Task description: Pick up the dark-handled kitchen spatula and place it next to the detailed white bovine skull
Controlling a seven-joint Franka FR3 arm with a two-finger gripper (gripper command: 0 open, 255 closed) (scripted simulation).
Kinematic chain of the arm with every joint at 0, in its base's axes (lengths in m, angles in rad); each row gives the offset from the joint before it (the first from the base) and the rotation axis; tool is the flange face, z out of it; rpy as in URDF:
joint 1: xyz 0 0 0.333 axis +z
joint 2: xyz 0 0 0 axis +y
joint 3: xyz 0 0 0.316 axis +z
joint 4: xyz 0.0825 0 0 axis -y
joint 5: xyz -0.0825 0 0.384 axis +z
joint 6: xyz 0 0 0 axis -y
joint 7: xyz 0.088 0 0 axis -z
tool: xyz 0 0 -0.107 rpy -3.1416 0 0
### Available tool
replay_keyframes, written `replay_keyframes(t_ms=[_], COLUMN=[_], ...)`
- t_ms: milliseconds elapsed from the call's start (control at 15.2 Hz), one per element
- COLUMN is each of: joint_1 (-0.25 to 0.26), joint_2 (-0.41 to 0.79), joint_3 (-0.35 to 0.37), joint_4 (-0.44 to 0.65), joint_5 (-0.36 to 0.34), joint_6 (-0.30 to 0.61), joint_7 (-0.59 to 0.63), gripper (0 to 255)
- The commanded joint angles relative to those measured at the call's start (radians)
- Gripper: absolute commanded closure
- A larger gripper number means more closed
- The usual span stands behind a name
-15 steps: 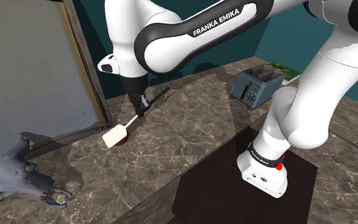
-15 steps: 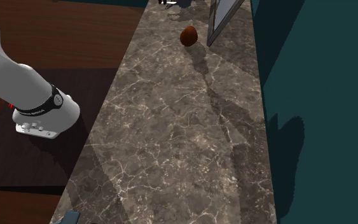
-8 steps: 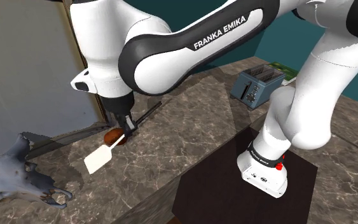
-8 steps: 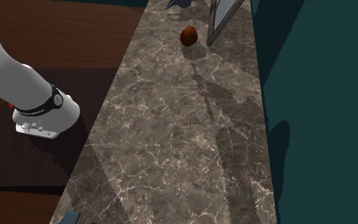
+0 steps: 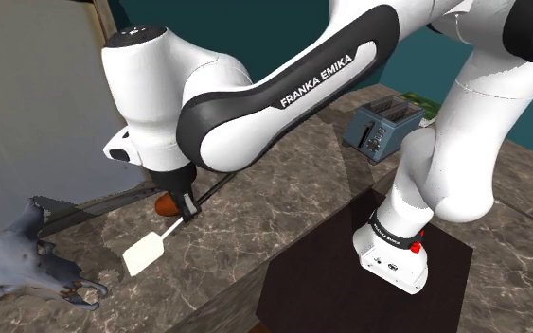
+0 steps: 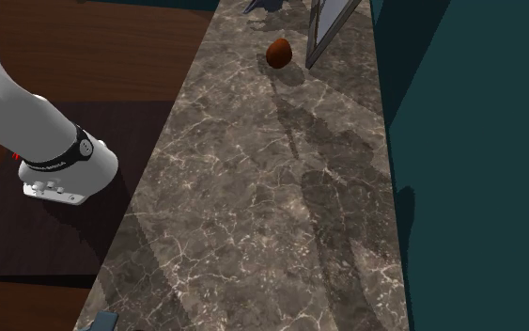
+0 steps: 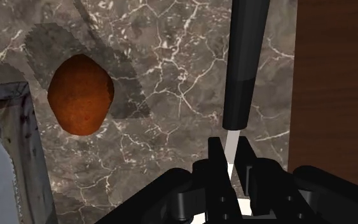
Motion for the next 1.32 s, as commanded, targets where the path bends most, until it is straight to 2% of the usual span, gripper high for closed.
replay_keyframes(t_ms=[0,1254], joint_1=[0.001,0.016], joint_2=[0.009,0.169], joint_3=[0.000,-0.020], joint_4=[-0.015,-0.090], joint_5=[-0.004,-0.077], joint_6=[0.024,0.250], joint_7=[0.005,0.059], gripper=[255,255])
